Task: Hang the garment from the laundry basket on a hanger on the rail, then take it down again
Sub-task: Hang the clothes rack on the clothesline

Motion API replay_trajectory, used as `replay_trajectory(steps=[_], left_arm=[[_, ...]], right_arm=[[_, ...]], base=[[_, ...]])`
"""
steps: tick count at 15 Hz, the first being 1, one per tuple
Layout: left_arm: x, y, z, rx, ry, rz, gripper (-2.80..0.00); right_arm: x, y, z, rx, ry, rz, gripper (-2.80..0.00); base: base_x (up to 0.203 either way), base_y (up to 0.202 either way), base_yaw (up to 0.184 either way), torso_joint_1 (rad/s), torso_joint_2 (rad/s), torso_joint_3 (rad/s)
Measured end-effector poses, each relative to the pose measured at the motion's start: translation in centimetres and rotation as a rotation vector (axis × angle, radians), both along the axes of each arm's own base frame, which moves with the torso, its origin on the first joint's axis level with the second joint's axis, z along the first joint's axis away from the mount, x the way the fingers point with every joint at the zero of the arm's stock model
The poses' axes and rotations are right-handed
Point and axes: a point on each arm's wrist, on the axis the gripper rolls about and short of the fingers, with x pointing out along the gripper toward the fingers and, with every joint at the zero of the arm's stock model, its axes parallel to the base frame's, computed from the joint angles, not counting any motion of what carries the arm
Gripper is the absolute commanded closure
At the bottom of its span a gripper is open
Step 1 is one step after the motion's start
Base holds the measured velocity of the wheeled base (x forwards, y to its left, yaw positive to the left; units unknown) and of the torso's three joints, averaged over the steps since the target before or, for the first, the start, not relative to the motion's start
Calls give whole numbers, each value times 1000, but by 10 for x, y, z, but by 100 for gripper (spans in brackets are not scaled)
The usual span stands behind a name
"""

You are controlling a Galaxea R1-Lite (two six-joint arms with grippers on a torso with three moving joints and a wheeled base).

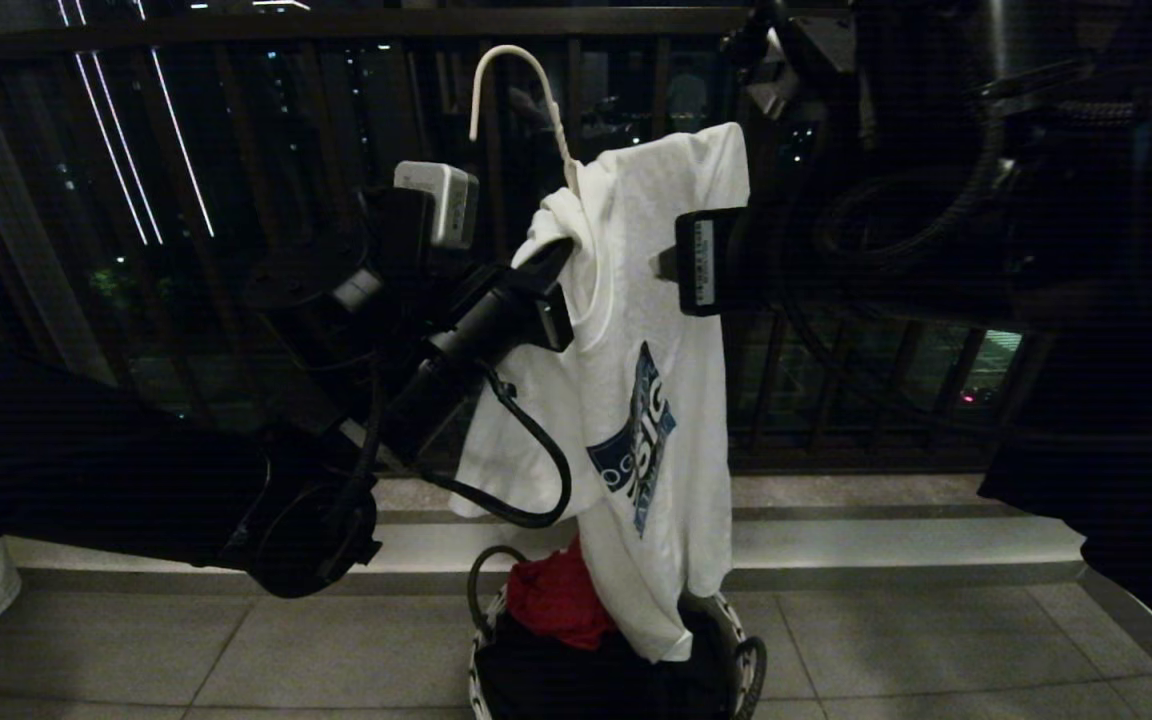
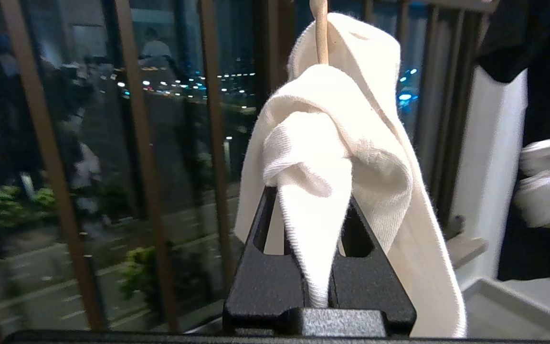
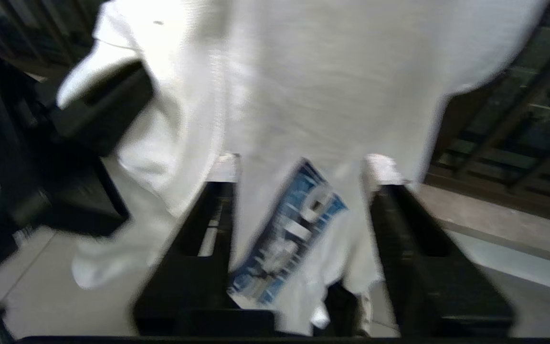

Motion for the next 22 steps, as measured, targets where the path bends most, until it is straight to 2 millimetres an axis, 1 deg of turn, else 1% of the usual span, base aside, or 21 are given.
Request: replay_trajectory(steps=[2, 4, 8, 11, 13, 15, 16, 20, 22], left_arm=[[-6, 0, 0, -14, 17, -50, 0], [-11, 1, 0, -31, 39, -112, 0], [-27, 7, -4, -22, 88, -286, 0], [-41, 14, -10, 23, 77, -396, 0], [-49, 18, -12, 37, 43, -458, 0], [-54, 20, -18, 66, 55, -506, 0], [-57, 21, -20, 81, 59, -536, 0], [-65, 26, -27, 127, 74, -621, 0], [-70, 29, -31, 153, 80, -674, 0]], right_arm=[[-13, -18, 11, -23, 2, -12, 0], [-20, -36, 25, -51, -31, -35, 0], [-33, -55, 46, -85, -45, -51, 0], [-43, -65, 52, -166, -28, -34, 0], [-50, -71, 52, -237, -12, -13, 0], [-57, -76, 50, -300, 8, 14, 0], [-60, -78, 48, -335, 25, 30, -280], [-66, -83, 47, -427, 32, 75, -280], [-68, -84, 43, -482, 57, 126, -280]], base=[[0, 0, 0, 0, 0, 0], [0, 0, 0, 0, 0, 0], [0, 0, 0, 0, 0, 0], [0, 0, 0, 0, 0, 0], [0, 0, 0, 0, 0, 0], [0, 0, 0, 0, 0, 0], [0, 0, 0, 0, 0, 0], [0, 0, 0, 0, 0, 0], [0, 0, 0, 0, 0, 0]])
